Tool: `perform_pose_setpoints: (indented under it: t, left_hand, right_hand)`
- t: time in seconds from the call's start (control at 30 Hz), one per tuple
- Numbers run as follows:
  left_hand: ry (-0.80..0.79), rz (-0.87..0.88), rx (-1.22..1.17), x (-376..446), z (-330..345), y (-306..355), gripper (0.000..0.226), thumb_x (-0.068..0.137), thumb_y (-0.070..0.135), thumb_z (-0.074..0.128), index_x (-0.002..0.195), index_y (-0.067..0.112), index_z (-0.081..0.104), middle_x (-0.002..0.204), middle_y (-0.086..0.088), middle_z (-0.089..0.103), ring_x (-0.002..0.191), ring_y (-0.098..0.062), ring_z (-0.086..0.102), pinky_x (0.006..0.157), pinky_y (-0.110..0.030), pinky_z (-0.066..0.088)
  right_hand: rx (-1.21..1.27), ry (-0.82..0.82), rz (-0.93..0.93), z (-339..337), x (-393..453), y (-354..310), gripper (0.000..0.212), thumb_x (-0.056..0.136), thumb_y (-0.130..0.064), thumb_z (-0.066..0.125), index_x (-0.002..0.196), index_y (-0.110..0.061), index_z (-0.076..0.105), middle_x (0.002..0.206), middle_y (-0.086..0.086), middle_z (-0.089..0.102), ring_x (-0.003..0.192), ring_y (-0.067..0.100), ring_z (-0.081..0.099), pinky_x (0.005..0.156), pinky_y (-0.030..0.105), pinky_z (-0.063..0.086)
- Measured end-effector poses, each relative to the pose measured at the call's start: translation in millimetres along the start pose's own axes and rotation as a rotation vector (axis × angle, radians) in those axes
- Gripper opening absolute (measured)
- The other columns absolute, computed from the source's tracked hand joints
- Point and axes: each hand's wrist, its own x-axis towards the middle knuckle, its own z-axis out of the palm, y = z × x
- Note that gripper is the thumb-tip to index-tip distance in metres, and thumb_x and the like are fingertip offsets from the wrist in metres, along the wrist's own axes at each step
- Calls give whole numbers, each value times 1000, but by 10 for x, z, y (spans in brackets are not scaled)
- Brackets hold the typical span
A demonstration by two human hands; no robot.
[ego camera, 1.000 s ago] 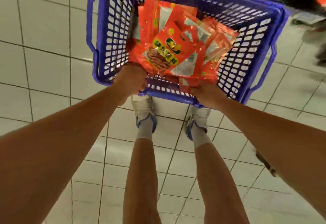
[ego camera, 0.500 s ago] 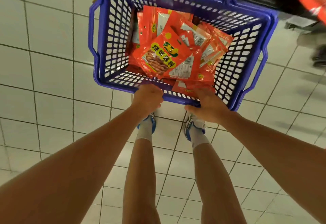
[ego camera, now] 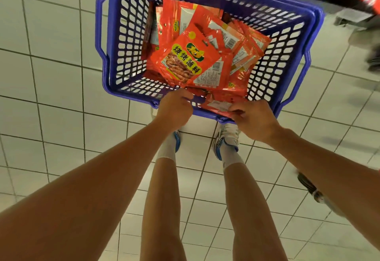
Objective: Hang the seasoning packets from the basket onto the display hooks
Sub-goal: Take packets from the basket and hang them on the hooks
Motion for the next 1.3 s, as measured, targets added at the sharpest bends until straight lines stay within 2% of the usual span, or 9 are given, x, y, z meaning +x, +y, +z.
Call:
perform_pose_setpoints:
  t: [0.1, 0.17, 0.3, 0.5, 0.63, 0.87, 1.0, 1.17, 1.3]
  left_hand:
    - [-135, 151, -2, 11, 4, 57, 58, 84, -8, 60, 136, 19, 61, 109, 9, 65, 99, -15, 60, 60, -6, 43]
    - [-155, 217, 33, 55, 22, 87, 43, 87, 1, 65, 126, 20, 70, 116, 6, 68, 101, -13, 60, 68, -10, 47]
    - [-11, 131, -227, 134, -5, 114, 9, 90, 16, 73, 95, 22, 77, 95, -4, 73, 66, -10, 58, 62, -21, 47]
    - [1, 52, -543, 186, -176, 162, 24, 90, 3, 72, 85, 27, 72, 84, 10, 78, 83, -15, 77, 71, -29, 63]
    - [-8, 62, -553, 194, -309, 166, 20, 90, 5, 72, 94, 24, 71, 86, 9, 79, 80, -12, 77, 65, -24, 61]
    - [-6, 86, -629, 174, -471, 204, 23, 89, 6, 74, 112, 11, 71, 107, -9, 78, 94, -23, 77, 80, -38, 63]
    - [44, 109, -644, 146, -457, 231, 12, 90, 9, 73, 100, 16, 74, 99, -3, 79, 90, -19, 77, 73, -33, 64]
    - [84, 154, -578, 60, -461, 257, 14, 90, 12, 74, 88, 25, 75, 87, 8, 79, 83, -14, 78, 66, -27, 62]
    - [97, 170, -544, -54, -489, 283, 11, 89, 12, 75, 87, 23, 75, 95, -2, 79, 88, -22, 77, 77, -41, 63]
  right_hand:
    - [279, -102, 127, -167, 131, -60, 21, 82, 1, 75, 88, -18, 80, 79, -14, 74, 77, 7, 68, 78, 26, 55]
    - [484, -135, 206, -240, 245, -70, 33, 80, 1, 76, 82, -32, 75, 72, -25, 71, 71, -6, 65, 73, 15, 51]
    - [741, 79, 400, -222, 445, -45, 18, 78, -20, 80, 92, -31, 77, 91, -10, 78, 89, 10, 74, 89, 36, 57]
    - [476, -104, 462, 139, 389, 97, 27, 89, -26, 73, 112, -37, 66, 113, -8, 73, 106, 16, 67, 97, 38, 53]
    - [406, -224, 464, 372, 288, 191, 49, 97, -17, 62, 140, -22, 39, 106, -3, 65, 85, 16, 64, 59, 11, 46]
    - [-32, -412, 219, 247, 208, 169, 54, 95, -52, 58, 144, -31, 49, 142, 1, 56, 126, 27, 54, 100, 44, 49]
    - [-167, -406, 155, 161, 100, 230, 53, 90, -29, 66, 141, -23, 55, 147, 5, 49, 129, 29, 51, 104, 44, 48]
    - [-58, -268, 97, -3, 52, 133, 13, 91, -8, 64, 96, -11, 75, 105, 6, 69, 99, 25, 64, 83, 32, 50]
    - [239, -159, 216, -318, 2, -34, 25, 93, -10, 65, 77, -30, 62, 70, -18, 63, 69, 0, 59, 64, 21, 46]
